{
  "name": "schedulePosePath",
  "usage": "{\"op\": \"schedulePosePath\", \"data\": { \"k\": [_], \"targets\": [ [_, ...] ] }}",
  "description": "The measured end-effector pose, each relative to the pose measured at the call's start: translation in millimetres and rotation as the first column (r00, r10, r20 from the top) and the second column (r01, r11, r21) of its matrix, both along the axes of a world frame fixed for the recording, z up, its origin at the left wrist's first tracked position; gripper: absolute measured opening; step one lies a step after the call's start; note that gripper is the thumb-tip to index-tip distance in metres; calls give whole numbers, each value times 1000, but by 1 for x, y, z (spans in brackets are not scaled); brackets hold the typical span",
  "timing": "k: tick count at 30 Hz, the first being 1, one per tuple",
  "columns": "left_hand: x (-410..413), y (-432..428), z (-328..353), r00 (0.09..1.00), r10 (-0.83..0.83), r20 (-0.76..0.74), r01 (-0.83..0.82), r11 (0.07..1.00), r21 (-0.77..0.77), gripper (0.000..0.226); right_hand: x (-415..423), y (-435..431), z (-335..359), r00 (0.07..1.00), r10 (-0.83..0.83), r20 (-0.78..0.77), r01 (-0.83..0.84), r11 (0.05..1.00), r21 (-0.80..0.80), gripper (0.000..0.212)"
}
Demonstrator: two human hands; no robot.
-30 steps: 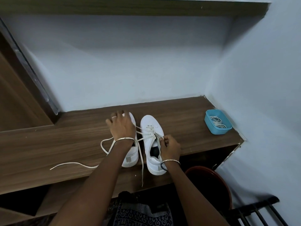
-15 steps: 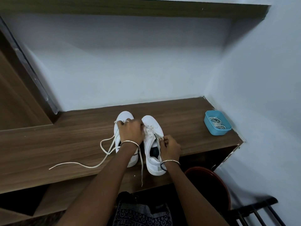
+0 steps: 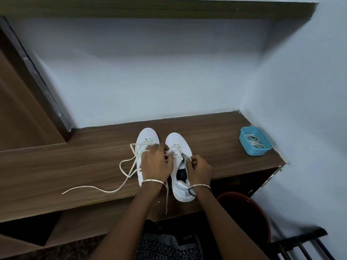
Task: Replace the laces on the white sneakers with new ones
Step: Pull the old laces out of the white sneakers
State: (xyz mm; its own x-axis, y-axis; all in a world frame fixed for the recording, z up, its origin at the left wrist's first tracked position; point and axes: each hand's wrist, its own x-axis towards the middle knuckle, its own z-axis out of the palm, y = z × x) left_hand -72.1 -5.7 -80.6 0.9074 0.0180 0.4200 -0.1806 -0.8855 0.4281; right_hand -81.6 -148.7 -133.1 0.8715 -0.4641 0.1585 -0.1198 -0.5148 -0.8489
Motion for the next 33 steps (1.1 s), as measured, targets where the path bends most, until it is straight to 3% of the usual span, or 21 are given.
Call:
{"op": "schedulePosePath", "data": {
  "k": [2,5,11,16,19,22,24,27,28,30,31,33],
  "targets": [
    [-15,-13,-6,991,-52,-123,48,998,-35,26,0,-2,3,998,67,-7,-67,996,-59,15],
    [-25,-30,-12,980,14,-198,4,996,89,29,5,-5,12,980,198,3,-193,955,-227,32],
    [-22,-39,-10,943,125,-308,-115,992,50,28,20,-5,26,934,336,-122,-348,774,-530,25],
    [-18,-34,-9,928,145,-342,-167,985,-35,27,26,4,30,943,324,-75,-265,594,-759,24],
    [-22,-34,-8,924,161,-347,-177,984,-15,25,29,3,29,938,346,13,-193,552,-811,31],
    [-27,-36,-8,922,175,-345,-186,982,-1,23,32,0,26,918,395,42,-189,528,-828,26],
    [-29,-37,-8,924,179,-339,-188,982,8,23,30,-2,28,935,355,20,-236,663,-710,14],
    [-30,-39,-10,926,175,-334,-174,984,32,22,35,-8,30,981,162,-105,-184,950,-253,10],
    [-30,-39,-10,926,173,-335,-175,984,26,21,40,-13,30,982,93,-166,-99,995,-31,12],
    [-30,-39,-12,930,171,-326,-179,984,5,20,48,-20,30,971,29,-236,61,929,366,17],
    [-30,-39,-13,933,172,-315,-179,984,5,20,49,-23,30,968,14,-251,98,900,426,15],
    [-30,-38,-15,940,176,-294,-179,984,17,20,44,-27,37,986,26,-168,15,971,237,10]
  ]
}}
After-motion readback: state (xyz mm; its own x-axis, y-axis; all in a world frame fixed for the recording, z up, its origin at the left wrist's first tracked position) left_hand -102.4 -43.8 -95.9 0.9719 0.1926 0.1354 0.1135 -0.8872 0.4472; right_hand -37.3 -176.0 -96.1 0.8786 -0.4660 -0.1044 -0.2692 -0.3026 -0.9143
